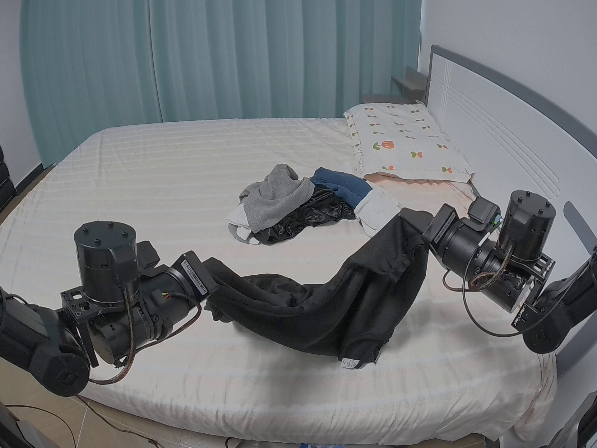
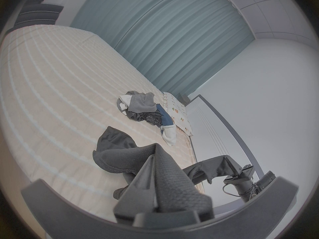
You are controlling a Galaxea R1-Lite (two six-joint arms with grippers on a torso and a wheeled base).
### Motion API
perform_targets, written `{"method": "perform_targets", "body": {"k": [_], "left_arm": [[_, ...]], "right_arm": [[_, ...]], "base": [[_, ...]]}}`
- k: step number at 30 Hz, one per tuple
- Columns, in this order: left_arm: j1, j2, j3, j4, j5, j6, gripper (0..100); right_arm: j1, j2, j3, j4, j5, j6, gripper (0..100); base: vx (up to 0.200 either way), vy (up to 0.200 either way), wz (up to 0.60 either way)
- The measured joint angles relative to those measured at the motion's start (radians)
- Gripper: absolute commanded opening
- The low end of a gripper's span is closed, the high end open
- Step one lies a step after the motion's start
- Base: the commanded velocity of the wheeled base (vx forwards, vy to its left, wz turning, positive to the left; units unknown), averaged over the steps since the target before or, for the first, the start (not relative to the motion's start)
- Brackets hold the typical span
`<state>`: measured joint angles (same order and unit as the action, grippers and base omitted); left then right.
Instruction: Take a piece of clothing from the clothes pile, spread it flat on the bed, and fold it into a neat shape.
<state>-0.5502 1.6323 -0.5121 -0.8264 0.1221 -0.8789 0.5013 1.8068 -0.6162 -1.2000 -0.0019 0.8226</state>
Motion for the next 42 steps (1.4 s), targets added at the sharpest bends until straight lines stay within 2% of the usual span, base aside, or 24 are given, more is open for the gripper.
{"method": "perform_targets", "body": {"k": [2,14,17,26,36,42], "left_arm": [[0.0,0.0,0.009,-0.001,-0.001,-0.009,0],[0.003,0.01,0.036,0.0,-0.02,-0.041,0],[0.004,0.012,0.031,0.0,-0.023,-0.091,0],[0.011,0.013,0.022,0.0,-0.029,-0.119,0],[0.015,0.009,0.019,-0.002,-0.021,-0.119,0],[0.015,-0.005,0.019,-0.001,-0.02,-0.116,0]], "right_arm": [[0.003,0.001,0.004,0.018,-0.001,0.0,0],[0.015,0.0,0.014,0.025,-0.001,0.001,0],[0.019,-0.001,0.018,0.025,-0.001,0.001,0],[0.026,-0.002,0.022,0.026,-0.007,-0.001,0],[0.041,0.0,0.01,0.026,-0.063,-0.015,0],[0.044,0.001,0.002,0.013,-0.144,-0.067,0]], "base": [[-0.2,0.0,0.0],[0.0,0.0,0.0],[0.0,0.0,0.0],[0.0,0.2,0.0],[0.0,0.2,0.0],[0.0,0.2,0.0]]}}
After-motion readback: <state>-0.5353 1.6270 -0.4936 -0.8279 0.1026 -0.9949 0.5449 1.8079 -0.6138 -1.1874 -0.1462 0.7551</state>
